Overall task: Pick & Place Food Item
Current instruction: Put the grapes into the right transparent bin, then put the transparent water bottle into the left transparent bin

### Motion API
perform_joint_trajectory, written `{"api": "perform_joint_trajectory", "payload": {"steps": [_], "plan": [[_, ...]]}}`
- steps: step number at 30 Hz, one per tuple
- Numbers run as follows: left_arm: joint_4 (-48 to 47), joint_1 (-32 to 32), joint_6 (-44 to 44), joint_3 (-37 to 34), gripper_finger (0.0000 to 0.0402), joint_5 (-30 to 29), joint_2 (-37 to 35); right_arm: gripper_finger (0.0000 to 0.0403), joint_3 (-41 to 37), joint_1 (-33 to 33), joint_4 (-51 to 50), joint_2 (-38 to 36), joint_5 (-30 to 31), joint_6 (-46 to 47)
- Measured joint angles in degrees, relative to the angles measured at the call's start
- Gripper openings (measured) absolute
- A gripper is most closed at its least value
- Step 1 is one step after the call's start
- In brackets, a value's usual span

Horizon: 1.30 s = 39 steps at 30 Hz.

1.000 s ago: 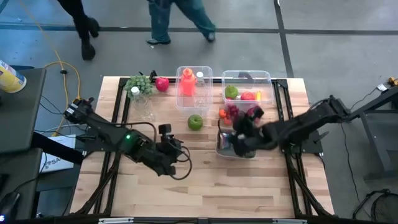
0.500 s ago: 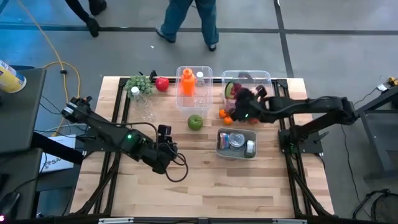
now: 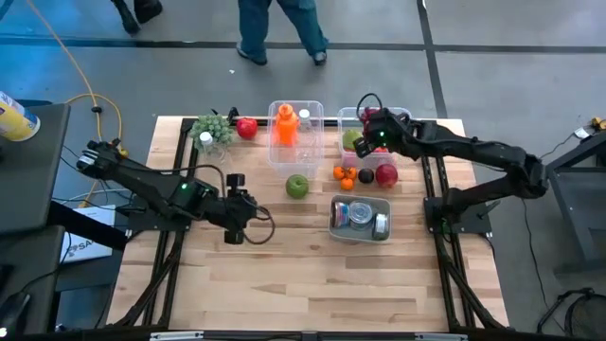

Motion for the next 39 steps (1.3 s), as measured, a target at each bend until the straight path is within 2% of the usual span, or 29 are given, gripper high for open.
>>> {"api": "perform_joint_trajectory", "payload": {"steps": [4,8,18,22,24,28,32,36,39], "plan": [[7.9,-0.1,1.1,-7.2,0.0155,0.4,-4.3,0.0078,-1.1,-2.7,0.5,0.0,-0.7,2.0],[14.1,0.4,4.7,-11.5,0.0155,0.2,-5.9,0.0104,-2.5,-3.4,2.4,0.0,-0.6,2.0],[15.1,1.9,2.6,-13.9,0.0155,0.1,-5.4,0.0226,-4.2,-3.4,3.2,0.0,-0.2,3.9],[15.0,1.3,0.5,-13.9,0.0155,0.1,-5.4,0.0268,-4.2,-3.0,7.1,0.0,-0.7,3.7],[15.0,0.8,-0.7,-13.9,0.0155,0.4,-5.3,0.0282,-4.2,-2.6,12.7,-0.1,-3.8,3.4],[15.0,-0.2,-2.2,-13.9,0.0155,3.5,-4.9,0.029,-4.2,-0.6,32.6,-1.5,-17.2,2.4],[15.6,-0.9,-4.1,-13.9,0.0155,7.3,-4.3,0.0279,-4.1,6.1,50.9,-2.5,-27.1,-3.2],[16.0,-1.8,-5.6,-13.9,0.0155,9.8,-3.5,0.0259,-4.1,15.7,59.4,-2.3,-24.5,-12.5],[16.9,-2.4,-6.6,-13.9,0.0155,8.9,-3.3,0.0245,-4.1,22.9,59.9,-2.3,-20.0,-21.2]]}}
